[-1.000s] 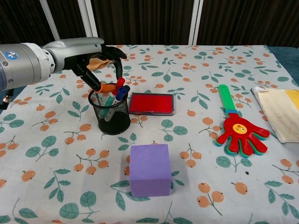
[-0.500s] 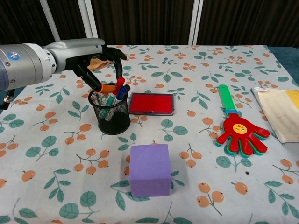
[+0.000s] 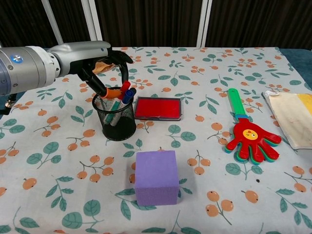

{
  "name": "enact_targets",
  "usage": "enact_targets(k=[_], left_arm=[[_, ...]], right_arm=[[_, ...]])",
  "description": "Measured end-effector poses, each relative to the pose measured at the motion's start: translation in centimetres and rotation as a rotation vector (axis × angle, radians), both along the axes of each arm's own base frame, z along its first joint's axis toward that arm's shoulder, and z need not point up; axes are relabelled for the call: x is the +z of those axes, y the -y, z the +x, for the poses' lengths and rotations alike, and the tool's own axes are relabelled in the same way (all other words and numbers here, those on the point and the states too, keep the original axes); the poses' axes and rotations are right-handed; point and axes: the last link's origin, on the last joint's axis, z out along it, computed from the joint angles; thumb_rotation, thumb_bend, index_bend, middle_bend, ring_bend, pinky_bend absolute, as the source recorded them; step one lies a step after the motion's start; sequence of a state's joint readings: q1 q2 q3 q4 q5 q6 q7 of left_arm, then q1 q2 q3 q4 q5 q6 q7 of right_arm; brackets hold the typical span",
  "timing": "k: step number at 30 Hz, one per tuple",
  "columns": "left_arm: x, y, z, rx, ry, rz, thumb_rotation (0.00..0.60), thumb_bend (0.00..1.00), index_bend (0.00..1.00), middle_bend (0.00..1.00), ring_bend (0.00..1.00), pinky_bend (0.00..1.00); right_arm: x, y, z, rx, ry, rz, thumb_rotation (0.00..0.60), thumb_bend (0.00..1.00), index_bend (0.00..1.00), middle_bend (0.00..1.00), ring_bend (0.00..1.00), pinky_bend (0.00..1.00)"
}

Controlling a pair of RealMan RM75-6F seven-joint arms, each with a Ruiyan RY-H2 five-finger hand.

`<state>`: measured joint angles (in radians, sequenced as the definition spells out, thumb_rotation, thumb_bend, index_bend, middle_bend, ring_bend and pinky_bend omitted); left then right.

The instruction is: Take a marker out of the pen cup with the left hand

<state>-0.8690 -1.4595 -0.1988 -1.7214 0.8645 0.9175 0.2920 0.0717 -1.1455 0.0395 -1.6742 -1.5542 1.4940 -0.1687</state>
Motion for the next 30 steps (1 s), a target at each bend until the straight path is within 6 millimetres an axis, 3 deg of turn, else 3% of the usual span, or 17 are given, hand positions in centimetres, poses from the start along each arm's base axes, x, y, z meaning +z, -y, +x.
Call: enact_targets(k=[25, 30], left_arm=[[-0.47, 0.01, 0.16, -0.001, -0.023, 0.0, 0.6, 0.35, 0.53, 0.07, 0.0, 0.0], [-0.49, -0.02, 0.12, 0.0, -0.024, 0.002, 0.6, 0.41, 0.56, 0.07, 0.0, 0.0]], right_arm=[[0.15, -0.12, -0.02, 0.001, 0.0, 0.001, 0.6, 0.03, 0.01, 0.0, 0.0, 0.15], [0.22, -0.15, -0.04, 0.0, 0.001, 0.0, 0.6, 0.03, 0.01, 0.0, 0.0, 0.15]])
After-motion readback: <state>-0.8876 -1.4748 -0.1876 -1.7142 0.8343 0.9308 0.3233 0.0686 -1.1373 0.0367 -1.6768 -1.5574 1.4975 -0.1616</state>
